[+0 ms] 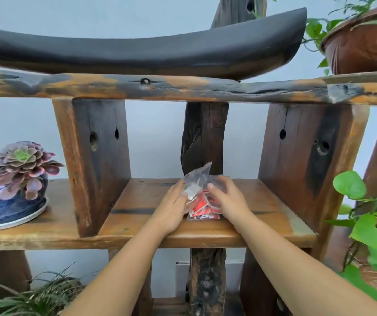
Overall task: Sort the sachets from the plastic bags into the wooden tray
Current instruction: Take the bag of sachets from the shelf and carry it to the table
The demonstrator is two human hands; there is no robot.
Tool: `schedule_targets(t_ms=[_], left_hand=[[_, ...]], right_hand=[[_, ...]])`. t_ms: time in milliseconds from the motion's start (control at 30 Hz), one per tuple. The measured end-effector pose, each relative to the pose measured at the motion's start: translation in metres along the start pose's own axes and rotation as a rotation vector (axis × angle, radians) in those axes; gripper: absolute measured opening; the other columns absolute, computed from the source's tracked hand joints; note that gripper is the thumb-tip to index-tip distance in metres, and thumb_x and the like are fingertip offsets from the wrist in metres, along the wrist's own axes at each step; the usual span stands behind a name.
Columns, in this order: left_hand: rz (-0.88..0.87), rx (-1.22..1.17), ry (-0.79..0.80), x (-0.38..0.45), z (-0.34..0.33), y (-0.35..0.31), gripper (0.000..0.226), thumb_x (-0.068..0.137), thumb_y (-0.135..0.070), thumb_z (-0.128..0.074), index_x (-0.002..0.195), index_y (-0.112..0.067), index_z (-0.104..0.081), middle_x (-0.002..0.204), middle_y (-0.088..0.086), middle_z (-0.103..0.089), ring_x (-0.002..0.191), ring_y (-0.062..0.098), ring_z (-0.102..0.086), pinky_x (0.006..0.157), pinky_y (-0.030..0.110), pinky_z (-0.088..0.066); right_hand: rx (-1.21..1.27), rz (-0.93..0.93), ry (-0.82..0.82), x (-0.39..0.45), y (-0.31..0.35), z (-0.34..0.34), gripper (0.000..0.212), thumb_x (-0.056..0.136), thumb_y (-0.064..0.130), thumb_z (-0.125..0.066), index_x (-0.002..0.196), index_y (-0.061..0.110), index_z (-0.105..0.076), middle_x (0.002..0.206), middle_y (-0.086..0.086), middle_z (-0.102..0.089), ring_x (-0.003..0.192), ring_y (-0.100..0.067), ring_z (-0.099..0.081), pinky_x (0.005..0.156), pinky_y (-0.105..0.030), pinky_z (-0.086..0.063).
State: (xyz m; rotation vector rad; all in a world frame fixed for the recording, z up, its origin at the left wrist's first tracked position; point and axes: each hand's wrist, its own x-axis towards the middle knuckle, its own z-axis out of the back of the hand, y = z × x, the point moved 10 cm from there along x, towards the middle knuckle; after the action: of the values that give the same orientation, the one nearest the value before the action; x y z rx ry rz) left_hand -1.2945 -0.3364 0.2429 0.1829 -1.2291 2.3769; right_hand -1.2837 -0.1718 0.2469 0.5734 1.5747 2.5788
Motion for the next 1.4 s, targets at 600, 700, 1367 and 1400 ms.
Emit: schedule_targets(t_ms=[600,700,1367,1400], left_hand=[[0.118,-0.023,-0.033,0.006,0.001,0.017,0.08,0.093,-0.064,-0.038,0.155,-0.028,0.0,0.163,-0.002,-0.013,0.15,0.024,-0.01,0.121,0.047,-0.013],[0.278,-0.066,-0.019,0.01,0.0,0.036,0.088,0.077,-0.081,-0.039,0.149,-0.036,-0.018,0.152,-0.003,-0.041,0.137,0.026,-0.042,0.114,0.052,-0.032],[0.155,-0.398,-0.008,0.005,0.01,0.026,0.106,0.084,-0.003,-0.071,0.152,-0.04,0.0,0.13,-0.019,-0.051,0.106,-0.002,-0.059,0.088,0.023,-0.053],[0.148,-0.418,-0.006,0.005,0.01,0.027,0.108,0.084,0.001,-0.07,0.152,-0.04,0.002,0.133,-0.016,-0.052,0.108,0.0,-0.06,0.089,0.025,-0.053]], right_hand=[[0.395,-0.034,-0.019,0.0,-0.006,-0.007,0.047,0.081,-0.014,-0.061,0.106,0.027,-0.061,0.112,-0.003,-0.063,0.097,-0.021,-0.067,0.08,-0.037,-0.06],[0.501,-0.079,0.004,-0.001,-0.011,-0.007,0.045,0.081,-0.018,-0.057,0.097,0.023,-0.065,0.112,-0.009,-0.064,0.095,-0.03,-0.069,0.08,-0.047,-0.06],[0.819,-0.242,0.187,0.02,-0.032,-0.04,0.141,0.04,0.046,-0.098,0.151,0.039,-0.012,0.15,-0.014,-0.042,0.129,-0.029,-0.052,0.109,-0.053,-0.041],[0.81,-0.244,0.195,0.02,-0.032,-0.041,0.142,0.038,0.049,-0.098,0.151,0.039,-0.011,0.15,-0.014,-0.042,0.129,-0.028,-0.052,0.11,-0.053,-0.04]])
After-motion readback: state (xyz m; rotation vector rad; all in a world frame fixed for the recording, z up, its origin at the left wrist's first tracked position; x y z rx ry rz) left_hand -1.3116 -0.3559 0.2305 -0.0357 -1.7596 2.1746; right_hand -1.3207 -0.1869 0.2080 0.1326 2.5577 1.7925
